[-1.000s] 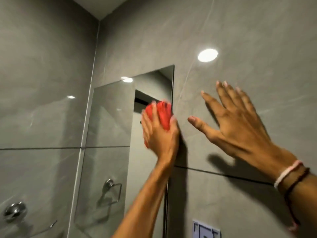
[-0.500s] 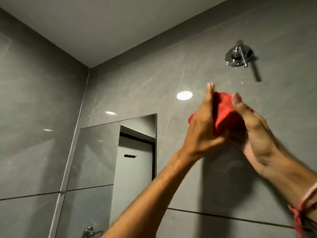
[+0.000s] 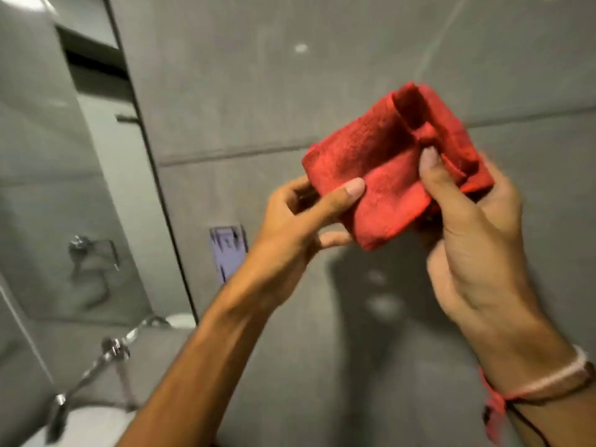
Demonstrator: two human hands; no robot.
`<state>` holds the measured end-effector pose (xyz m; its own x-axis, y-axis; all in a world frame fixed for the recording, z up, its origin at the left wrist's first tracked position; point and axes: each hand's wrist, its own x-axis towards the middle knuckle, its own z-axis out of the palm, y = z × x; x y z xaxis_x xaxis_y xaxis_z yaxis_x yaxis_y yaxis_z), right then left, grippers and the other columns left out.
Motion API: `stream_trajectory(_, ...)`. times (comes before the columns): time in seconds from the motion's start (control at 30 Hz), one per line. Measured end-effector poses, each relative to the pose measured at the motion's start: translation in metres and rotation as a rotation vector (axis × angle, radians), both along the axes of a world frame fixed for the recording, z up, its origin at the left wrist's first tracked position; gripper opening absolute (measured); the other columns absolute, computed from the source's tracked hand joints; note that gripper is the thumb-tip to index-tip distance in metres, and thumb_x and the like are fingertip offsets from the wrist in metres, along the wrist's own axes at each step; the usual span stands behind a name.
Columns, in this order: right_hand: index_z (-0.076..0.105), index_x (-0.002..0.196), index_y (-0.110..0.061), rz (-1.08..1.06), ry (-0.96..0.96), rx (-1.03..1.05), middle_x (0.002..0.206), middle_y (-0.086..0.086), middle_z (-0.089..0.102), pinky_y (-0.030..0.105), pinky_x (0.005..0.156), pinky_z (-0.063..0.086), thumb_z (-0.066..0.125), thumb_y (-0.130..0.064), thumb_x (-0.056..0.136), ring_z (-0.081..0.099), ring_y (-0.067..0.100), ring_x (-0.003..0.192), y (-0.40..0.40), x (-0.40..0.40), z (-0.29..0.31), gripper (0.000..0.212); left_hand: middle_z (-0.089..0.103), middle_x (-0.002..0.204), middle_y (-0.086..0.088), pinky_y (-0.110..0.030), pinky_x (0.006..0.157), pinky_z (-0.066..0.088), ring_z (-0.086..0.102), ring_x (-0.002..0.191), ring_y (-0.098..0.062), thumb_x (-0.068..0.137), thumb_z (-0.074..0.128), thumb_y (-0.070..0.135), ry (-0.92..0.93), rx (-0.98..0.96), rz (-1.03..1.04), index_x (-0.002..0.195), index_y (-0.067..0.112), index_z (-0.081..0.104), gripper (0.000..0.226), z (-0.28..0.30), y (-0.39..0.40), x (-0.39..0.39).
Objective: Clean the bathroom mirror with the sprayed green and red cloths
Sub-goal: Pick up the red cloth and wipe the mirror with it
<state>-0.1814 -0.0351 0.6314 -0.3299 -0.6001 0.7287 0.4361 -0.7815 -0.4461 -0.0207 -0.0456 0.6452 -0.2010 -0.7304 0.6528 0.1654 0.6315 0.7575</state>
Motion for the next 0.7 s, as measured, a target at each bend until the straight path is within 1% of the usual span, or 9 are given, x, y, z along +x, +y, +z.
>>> stream_trajectory(0.03,0.068,0.096,-0.018,-0.031,0.029,0.093,0.089,-0.001,0.066,0.033,0.084,0.054,0.072,-0.016,0.094,0.060,0.016,0.090,0.007,-0.011,-0.037,0.005,0.079,0.097,0.005,-0.037,0.075,0.064,0.073,0.084,-0.012,0.084,0.073,0.019,0.022,0.143,-0.031,0.100,0.022,0.076,0.017,-0.038,0.004,-0.013)
stream_trajectory(0.17,0.072,0.083,-0.019,-0.092,0.223,0.407,0.082,-0.002,0.072,0.029,0.080,0.054,0.081,-0.019,0.084,0.063,0.014,0.082,0.015,-0.054,-0.150,0.009,0.079,0.089,0.006,-0.034,0.066,0.062,0.073,0.075,-0.010,0.080,0.077,0.019,0.029,0.437,0.039,0.099,0.022,0.074,0.020,-0.155,0.014,-0.035)
stream_trajectory(0.23,0.074,0.089,-0.020,-0.062,0.345,0.627,0.079,-0.006,0.079,0.022,0.075,0.060,0.085,-0.012,0.080,0.070,0.008,0.075,0.019,-0.078,-0.217,0.016,0.078,0.080,0.003,-0.037,0.065,0.062,0.071,0.066,-0.012,0.076,0.083,0.016,0.034,0.616,0.149,0.099,0.026,0.063,0.032,-0.223,0.021,-0.048)
stream_trajectory(0.33,0.068,0.096,-0.018,-0.049,0.479,0.955,0.067,-0.013,0.079,0.017,0.066,0.062,0.084,0.005,0.075,0.073,0.000,0.062,0.028,-0.100,-0.313,0.035,0.059,0.069,-0.005,-0.044,0.068,0.053,0.057,0.063,-0.020,0.077,0.083,0.007,-0.027,0.778,0.348,0.091,0.026,0.042,0.048,-0.318,0.032,-0.061)
stream_trajectory(0.43,0.068,0.080,-0.022,-0.036,0.646,1.229,0.066,-0.010,0.077,0.035,0.072,0.063,0.086,0.003,0.075,0.074,0.015,0.068,0.042,-0.107,-0.406,0.031,0.055,0.074,-0.009,-0.043,0.072,0.052,0.055,0.069,-0.020,0.078,0.082,0.006,-0.306,0.770,0.451,0.082,0.019,0.046,0.038,-0.405,0.043,-0.072)
stream_trajectory(0.5,0.068,0.085,-0.024,-0.005,0.642,1.434,0.081,-0.005,0.075,0.050,0.080,0.065,0.087,-0.003,0.076,0.074,0.028,0.084,0.048,-0.106,-0.457,0.029,0.064,0.074,-0.005,-0.044,0.077,0.055,0.061,0.070,-0.018,0.082,0.079,0.009,-0.515,0.760,0.448,0.075,0.012,0.059,0.022,-0.451,0.047,-0.077)
stream_trajectory(0.57,0.072,0.100,-0.015,0.006,0.659,1.587,0.096,0.005,0.070,0.059,0.088,0.062,0.088,-0.006,0.076,0.073,0.037,0.096,0.045,-0.104,-0.501,0.030,0.073,0.084,-0.011,-0.046,0.087,0.056,0.069,0.081,-0.023,0.085,0.074,0.004,-0.644,0.799,0.395,0.081,0.005,0.068,0.006,-0.491,0.046,-0.082)
stream_trajectory(0.6,0.073,0.109,-0.007,-0.005,0.702,1.621,0.100,0.010,0.069,0.059,0.092,0.061,0.088,-0.006,0.076,0.072,0.039,0.099,0.042,-0.103,-0.518,0.036,0.074,0.094,-0.016,-0.046,0.092,0.054,0.070,0.091,-0.028,0.085,0.070,0.001,-0.706,0.822,0.368,0.089,0.003,0.070,0.004,-0.506,0.045,-0.084)
stream_trajectory(0.7,0.074,0.116,0.003,-0.040,0.775,1.668,0.101,0.018,0.073,0.051,0.099,0.058,0.084,-0.002,0.077,0.068,0.027,0.094,0.034,-0.102,-0.564,0.040,0.064,0.125,-0.022,-0.030,0.106,0.043,0.063,0.116,-0.035,0.085,0.062,-0.005,-0.878,0.866,0.293,0.115,0.003,0.069,0.032,-0.543,0.040,-0.094)
